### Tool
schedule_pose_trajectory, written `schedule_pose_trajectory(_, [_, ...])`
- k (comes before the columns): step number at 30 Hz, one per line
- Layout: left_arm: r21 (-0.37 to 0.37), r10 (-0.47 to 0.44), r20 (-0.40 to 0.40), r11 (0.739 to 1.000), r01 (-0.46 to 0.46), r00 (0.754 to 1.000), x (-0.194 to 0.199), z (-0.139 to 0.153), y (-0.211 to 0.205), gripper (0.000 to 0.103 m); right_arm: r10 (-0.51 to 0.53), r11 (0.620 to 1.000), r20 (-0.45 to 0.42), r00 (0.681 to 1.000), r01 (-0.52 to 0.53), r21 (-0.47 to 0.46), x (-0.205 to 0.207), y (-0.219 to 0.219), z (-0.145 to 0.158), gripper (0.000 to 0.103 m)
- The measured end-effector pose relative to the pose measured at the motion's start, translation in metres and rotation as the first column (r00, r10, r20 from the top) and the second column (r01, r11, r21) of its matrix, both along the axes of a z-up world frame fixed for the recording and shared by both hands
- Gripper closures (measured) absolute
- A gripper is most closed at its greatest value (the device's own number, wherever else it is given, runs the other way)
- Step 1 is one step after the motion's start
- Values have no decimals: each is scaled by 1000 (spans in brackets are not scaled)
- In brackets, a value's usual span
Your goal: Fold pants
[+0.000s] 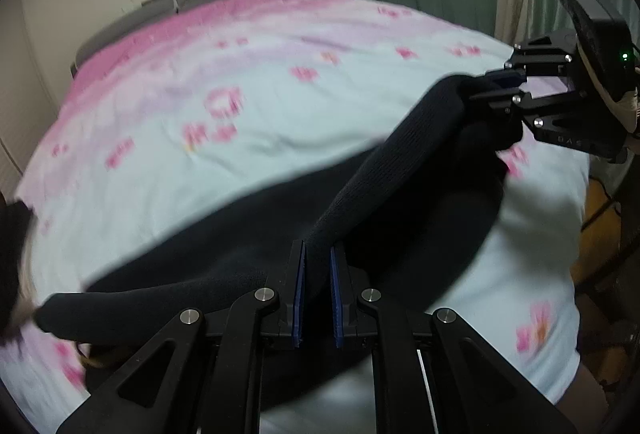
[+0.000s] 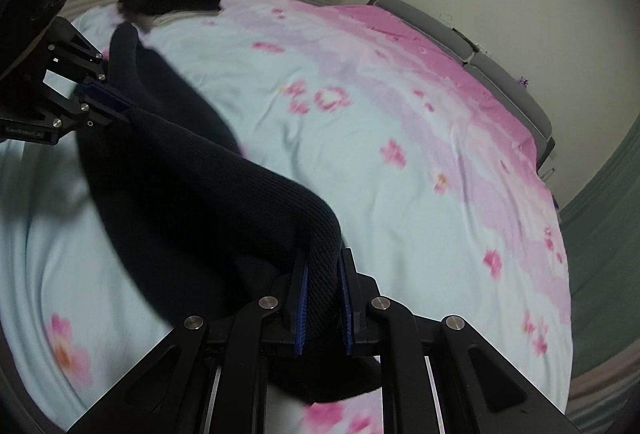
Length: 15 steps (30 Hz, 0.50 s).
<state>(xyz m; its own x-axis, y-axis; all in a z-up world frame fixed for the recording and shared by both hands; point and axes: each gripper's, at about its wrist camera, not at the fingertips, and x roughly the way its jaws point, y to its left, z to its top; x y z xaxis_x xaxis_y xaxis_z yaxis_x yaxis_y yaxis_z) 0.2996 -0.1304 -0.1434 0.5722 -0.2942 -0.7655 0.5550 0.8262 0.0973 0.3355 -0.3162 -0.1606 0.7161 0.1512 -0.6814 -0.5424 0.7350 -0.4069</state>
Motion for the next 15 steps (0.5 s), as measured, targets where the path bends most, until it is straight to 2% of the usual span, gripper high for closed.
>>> schedule_pose_trajectory(9, [-10,35,-22,999,-35,999,-34,-44,5,90,-12,1000,-64,998,12,-8,-46,3,-48,89])
schedule_pose_trajectory(13, [-12,42,35,999,-41,999,-49,-59,7,90,-49,999,-57,997,49,-4,-57,6,-65,88])
schedule_pose_trajectory(15, [-11,43,69,999,-42,997,-53,-60,6,90,-85,996,-25,996,85,1,-59,7,-65,88])
